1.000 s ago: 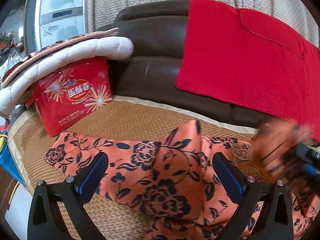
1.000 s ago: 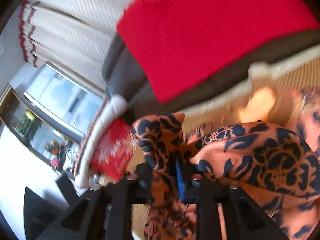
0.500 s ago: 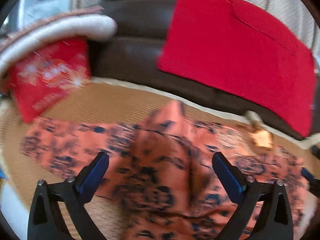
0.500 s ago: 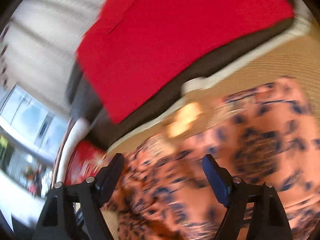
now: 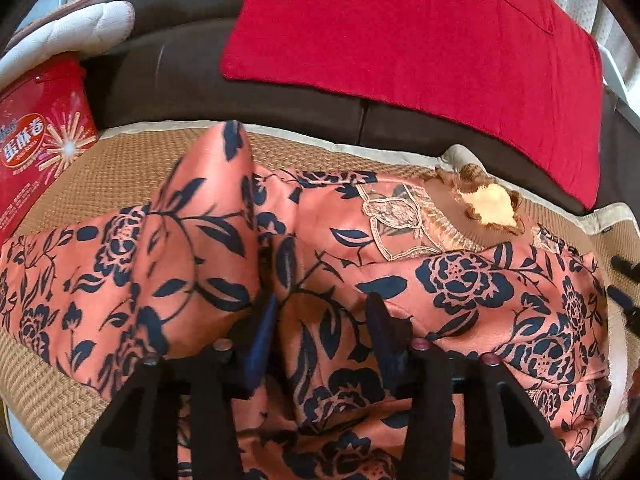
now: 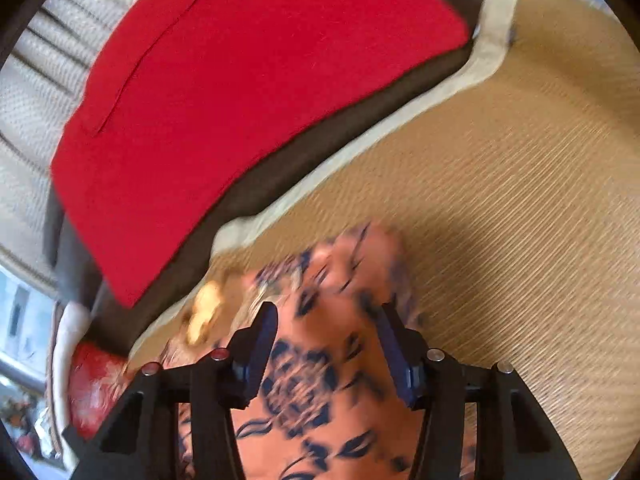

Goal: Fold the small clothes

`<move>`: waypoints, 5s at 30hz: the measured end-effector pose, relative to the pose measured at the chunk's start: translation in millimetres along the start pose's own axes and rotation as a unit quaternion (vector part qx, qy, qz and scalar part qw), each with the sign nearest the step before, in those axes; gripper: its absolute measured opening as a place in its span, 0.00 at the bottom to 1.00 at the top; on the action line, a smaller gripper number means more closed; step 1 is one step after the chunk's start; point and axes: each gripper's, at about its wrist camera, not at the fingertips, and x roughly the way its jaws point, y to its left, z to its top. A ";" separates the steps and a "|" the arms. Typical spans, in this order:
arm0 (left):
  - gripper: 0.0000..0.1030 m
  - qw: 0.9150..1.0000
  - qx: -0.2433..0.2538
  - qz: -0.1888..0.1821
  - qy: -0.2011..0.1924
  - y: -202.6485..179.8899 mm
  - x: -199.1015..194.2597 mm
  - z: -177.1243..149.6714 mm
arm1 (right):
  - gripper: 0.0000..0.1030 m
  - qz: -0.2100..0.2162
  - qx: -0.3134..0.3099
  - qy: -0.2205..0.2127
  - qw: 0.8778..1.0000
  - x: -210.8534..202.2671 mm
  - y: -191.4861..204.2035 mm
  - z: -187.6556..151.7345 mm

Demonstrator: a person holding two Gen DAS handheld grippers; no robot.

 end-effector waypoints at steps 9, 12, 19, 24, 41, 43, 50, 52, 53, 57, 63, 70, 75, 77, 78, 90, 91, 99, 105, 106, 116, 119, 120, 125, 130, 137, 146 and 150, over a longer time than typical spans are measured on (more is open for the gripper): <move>0.19 0.999 0.015 -0.033 0.009 -15.1 15.1 2.9 | 0.76 0.008 -0.021 0.039 0.999 28.4 -14.5 18.9; 0.15 0.999 0.024 -0.036 -0.004 -20.5 12.2 3.3 | 0.69 -0.014 -0.072 0.051 0.996 48.2 -1.7 15.9; 0.12 0.999 0.016 -0.035 -0.030 -11.6 5.0 10.3 | 0.12 -0.097 -0.198 0.025 0.975 54.7 44.0 5.7; 0.12 0.998 0.020 -0.010 -0.062 -6.7 -9.7 15.7 | 0.11 -0.153 -0.189 -0.032 0.970 52.8 33.1 18.2; 0.71 0.996 0.075 -0.002 -0.047 -35.7 -6.7 4.2 | 0.10 0.066 -0.173 0.060 0.981 41.7 66.3 2.0; 0.71 0.996 0.088 0.020 -0.028 -39.7 2.5 2.2 | 0.10 0.059 -0.228 0.088 0.968 56.5 88.4 -21.1; 0.71 0.996 0.077 0.027 0.046 -24.5 26.2 -3.3 | 0.11 0.068 -0.344 0.141 0.926 74.9 128.5 -83.8; 0.71 0.996 0.080 0.025 0.044 -21.7 23.4 -4.4 | 0.10 0.048 -0.378 0.160 0.911 78.4 121.0 -100.3; 0.71 0.995 0.080 0.024 0.045 -20.2 22.3 -4.4 | 0.10 0.049 -0.380 0.157 0.910 73.4 120.2 -102.1; 0.71 0.994 0.091 0.030 0.048 -19.4 22.8 -6.4 | 0.12 0.077 -0.341 0.154 0.924 66.2 116.7 -87.2; 0.71 0.993 0.104 0.032 0.044 -19.7 15.6 -11.8 | 0.10 0.091 -0.358 0.185 0.911 71.8 137.2 -108.9; 0.71 0.998 0.059 0.013 0.010 -0.6 -16.4 -6.7 | 0.12 0.087 -0.370 0.181 0.907 71.4 143.1 -120.6; 0.71 0.998 0.051 0.034 -0.021 5.0 -35.1 -6.9 | 0.12 0.074 -0.377 0.164 0.909 67.4 154.5 -129.5; 0.71 0.997 0.056 0.044 -0.031 5.0 -42.6 -9.4 | 0.12 0.048 -0.388 0.177 0.903 78.3 155.4 -137.6; 0.71 0.996 0.060 0.050 -0.036 4.9 -45.1 -10.2 | 0.11 0.041 -0.390 0.178 0.902 81.5 154.0 -139.8; 0.71 0.990 0.081 0.087 -0.070 0.9 -48.9 -2.4 | 0.13 0.094 -0.351 0.150 0.920 75.8 170.8 -131.9; 0.71 0.990 0.082 0.089 -0.072 0.7 -48.4 -2.0 | 0.13 0.086 -0.353 0.157 0.918 82.5 172.4 -135.6; 0.71 0.987 0.063 0.112 -0.098 13.7 -58.4 3.6 | 0.12 0.090 -0.343 0.166 0.920 92.4 177.6 -140.7; 0.71 0.987 0.044 0.117 -0.096 22.9 -58.6 5.3 | 0.12 0.058 -0.379 0.138 0.913 90.2 187.6 -152.1; 0.71 0.987 0.045 0.118 -0.095 22.8 -58.2 5.0 | 0.12 0.036 -0.387 0.138 0.911 93.9 187.4 -155.6; 0.71 0.988 0.038 0.115 -0.098 20.8 -56.9 5.4 | 0.13 -0.009 -0.439 0.037 0.898 59.6 198.3 -160.9; 0.71 0.988 0.031 0.113 -0.097 21.1 -56.4 6.3 | 0.13 -0.018 -0.449 0.009 0.893 46.9 202.9 -159.2; 0.71 0.988 0.030 0.113 -0.097 21.2 -55.9 6.5 | 0.13 -0.021 -0.451 0.001 0.892 43.3 204.1 -158.8; 0.71 0.988 0.027 0.118 -0.097 20.5 -53.3 6.2 | 0.13 -0.027 -0.456 -0.002 0.890 37.3 204.3 -156.0; 0.71 0.988 0.014 0.120 -0.096 25.4 -52.2 7.2 | 0.13 -0.017 -0.459 0.004 0.888 39.9 207.3 -159.3; 0.71 0.987 -0.018 0.126 -0.098 44.1 -54.5 9.0 | 0.13 -0.011 -0.467 0.001 0.884 40.1 215.7 -168.1; 0.71 0.978 -0.052 0.169 -0.109 77.0 -62.5 13.0 | 0.13 -0.010 -0.499 -0.015 0.866 39.7 232.0 -185.6; 0.71 0.961 -0.139 0.222 -0.086 141.9 -66.7 15.6 | 0.13 -0.004 -0.460 0.033 0.888 60.2 219.5 -175.9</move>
